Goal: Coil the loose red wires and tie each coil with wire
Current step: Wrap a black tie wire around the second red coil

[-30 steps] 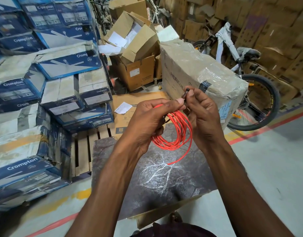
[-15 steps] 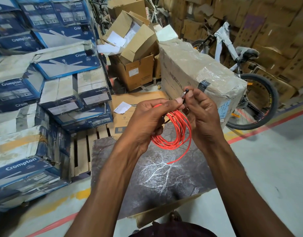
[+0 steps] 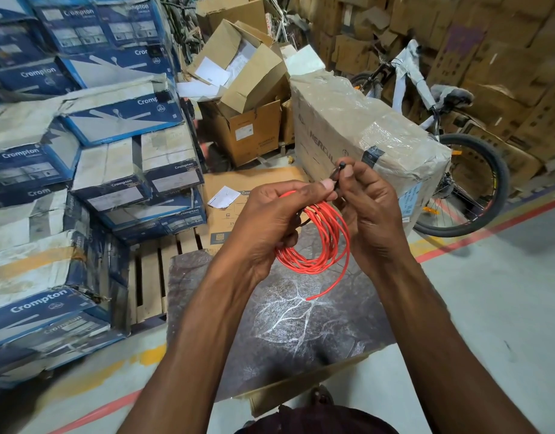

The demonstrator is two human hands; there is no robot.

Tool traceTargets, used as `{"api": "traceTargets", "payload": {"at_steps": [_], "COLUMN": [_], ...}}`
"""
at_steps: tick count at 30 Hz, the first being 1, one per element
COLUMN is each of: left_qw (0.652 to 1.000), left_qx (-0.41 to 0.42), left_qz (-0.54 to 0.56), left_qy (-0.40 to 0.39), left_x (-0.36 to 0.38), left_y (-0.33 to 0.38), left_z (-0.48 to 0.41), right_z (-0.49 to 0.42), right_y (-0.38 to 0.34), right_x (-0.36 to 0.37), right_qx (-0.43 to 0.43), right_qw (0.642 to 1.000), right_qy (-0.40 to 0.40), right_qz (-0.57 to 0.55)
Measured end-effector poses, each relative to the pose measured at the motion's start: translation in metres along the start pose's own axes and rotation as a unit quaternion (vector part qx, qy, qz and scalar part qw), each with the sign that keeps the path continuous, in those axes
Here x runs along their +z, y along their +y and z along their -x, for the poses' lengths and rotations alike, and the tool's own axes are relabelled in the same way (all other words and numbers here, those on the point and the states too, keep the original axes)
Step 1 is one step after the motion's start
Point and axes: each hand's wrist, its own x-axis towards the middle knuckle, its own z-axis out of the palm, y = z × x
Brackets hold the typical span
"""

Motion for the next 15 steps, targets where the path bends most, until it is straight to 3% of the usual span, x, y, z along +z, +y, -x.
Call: {"api": "traceTargets", "payload": {"at_steps": [15], "left_qw": [1.000], "left_qx": [0.004], "left_qz": [0.003], "left_qy": [-0.007], "left_x": [-0.0001], "left_y": [-0.0007], "left_z": [0.0002], "right_z": [0.0019], "right_y": [0.0018], "right_x": [-0.0047], "right_qx": [0.002], "right_qw": [1.000], "right_qy": [-0.007], "right_qz": [0.009]}}
